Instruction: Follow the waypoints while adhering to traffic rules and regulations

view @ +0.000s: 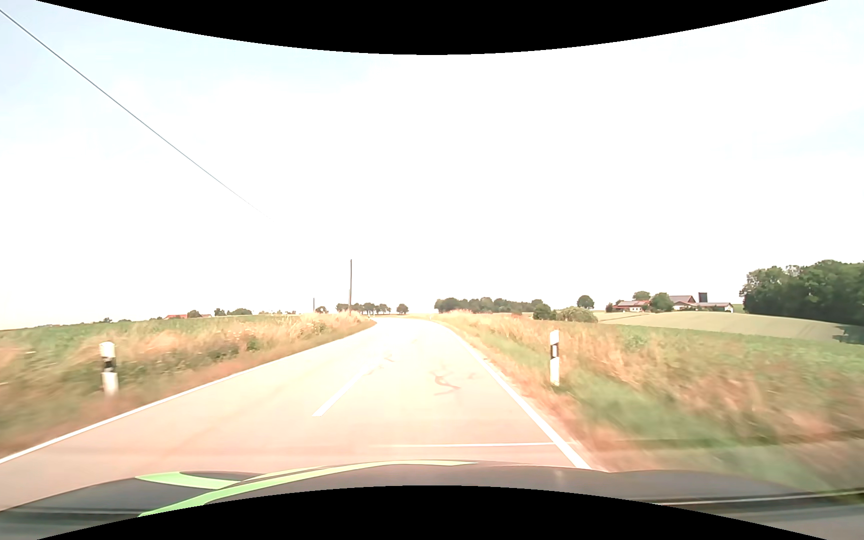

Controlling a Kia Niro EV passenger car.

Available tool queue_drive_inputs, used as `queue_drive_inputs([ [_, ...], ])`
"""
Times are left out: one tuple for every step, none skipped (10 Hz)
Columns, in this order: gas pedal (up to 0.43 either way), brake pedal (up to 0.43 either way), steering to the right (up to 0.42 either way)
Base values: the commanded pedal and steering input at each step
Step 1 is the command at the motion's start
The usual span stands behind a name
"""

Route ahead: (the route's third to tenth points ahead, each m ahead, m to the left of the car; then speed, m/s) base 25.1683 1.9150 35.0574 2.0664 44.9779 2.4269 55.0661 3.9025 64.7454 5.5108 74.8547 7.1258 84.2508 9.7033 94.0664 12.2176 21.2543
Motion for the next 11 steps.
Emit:
queue_drive_inputs([
  [0.000, 0.000, 0.000],
  [0.000, 0.000, 0.000],
  [0.000, 0.000, 0.000],
  [0.000, 0.000, 0.000],
  [0.000, 0.000, 0.000],
  [0.000, 0.000, 0.000],
  [0.000, 0.000, 0.000],
  [0.000, 0.000, -0.001],
  [0.000, 0.000, -0.003],
  [0.000, 0.000, -0.006],
  [0.000, 0.000, -0.009],
])
